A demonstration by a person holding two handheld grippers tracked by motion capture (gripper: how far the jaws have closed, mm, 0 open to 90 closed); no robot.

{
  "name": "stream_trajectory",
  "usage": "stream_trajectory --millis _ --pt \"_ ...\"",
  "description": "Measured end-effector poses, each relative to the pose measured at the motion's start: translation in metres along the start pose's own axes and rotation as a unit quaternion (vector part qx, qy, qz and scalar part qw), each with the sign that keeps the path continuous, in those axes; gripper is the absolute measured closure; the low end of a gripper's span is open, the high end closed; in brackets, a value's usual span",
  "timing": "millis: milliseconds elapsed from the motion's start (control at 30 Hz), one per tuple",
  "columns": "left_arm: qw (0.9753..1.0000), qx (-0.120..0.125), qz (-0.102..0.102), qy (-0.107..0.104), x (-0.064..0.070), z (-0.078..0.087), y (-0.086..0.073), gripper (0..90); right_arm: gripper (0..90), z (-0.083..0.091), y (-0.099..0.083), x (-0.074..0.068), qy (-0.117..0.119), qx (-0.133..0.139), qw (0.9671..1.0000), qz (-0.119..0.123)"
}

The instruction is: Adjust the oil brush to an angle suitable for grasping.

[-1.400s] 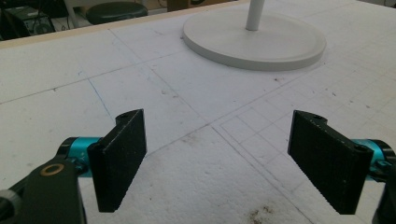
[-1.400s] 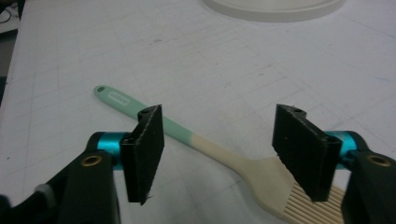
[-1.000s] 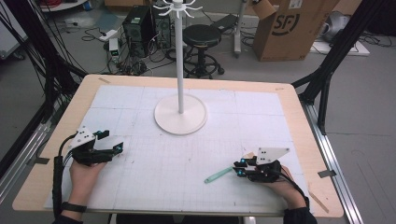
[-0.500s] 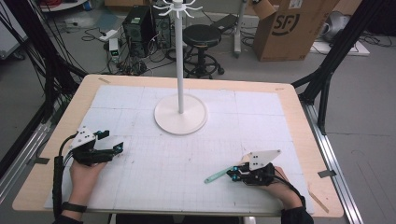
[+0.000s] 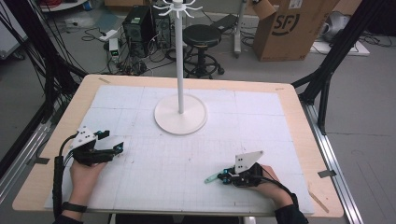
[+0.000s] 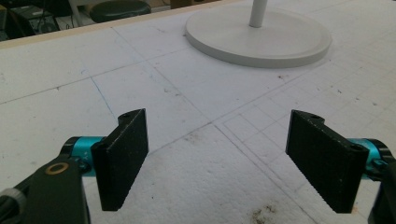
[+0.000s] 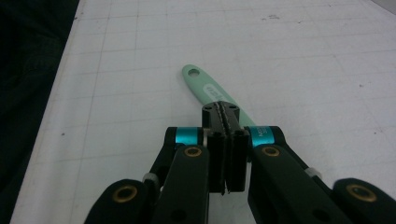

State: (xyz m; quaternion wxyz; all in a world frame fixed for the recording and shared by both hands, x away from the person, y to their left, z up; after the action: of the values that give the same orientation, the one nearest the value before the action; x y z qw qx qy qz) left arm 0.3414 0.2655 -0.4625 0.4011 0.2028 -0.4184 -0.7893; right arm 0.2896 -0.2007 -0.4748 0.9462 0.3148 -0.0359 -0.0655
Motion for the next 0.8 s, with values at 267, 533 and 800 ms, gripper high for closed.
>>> stream_trajectory --millis 267,533,800 --pt "0.9999 -0.010 -0.004 0.003 0.001 -0.002 0.000 21.9 89.8 -0.004 0.005 0.013 -0.033 -0.004 0.9988 -0.036" --pt "0.9999 -0.010 -0.004 0.004 0.001 -0.002 0.000 21.9 89.8 -0.011 0.016 0.028 -0.062 -0.015 0.9954 -0.072" --pt "0.9999 -0.010 -0.005 0.004 0.001 -0.002 0.000 21.9 89.7 -0.018 0.026 0.046 -0.098 -0.024 0.9876 -0.120"
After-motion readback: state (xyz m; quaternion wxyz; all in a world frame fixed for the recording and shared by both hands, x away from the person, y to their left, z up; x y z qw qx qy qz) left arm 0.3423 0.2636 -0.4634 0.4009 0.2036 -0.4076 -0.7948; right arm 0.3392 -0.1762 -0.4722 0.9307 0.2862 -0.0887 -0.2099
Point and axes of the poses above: each handheld gripper's, and its own axes: z roughly backward along the jaws, y roughly out of its top, x roughly to its right, the point moved 4 cm from there along -z, roughly forward along the jaws, and after that the axes turned 13 degrees about -x, right-handed, at the moved point
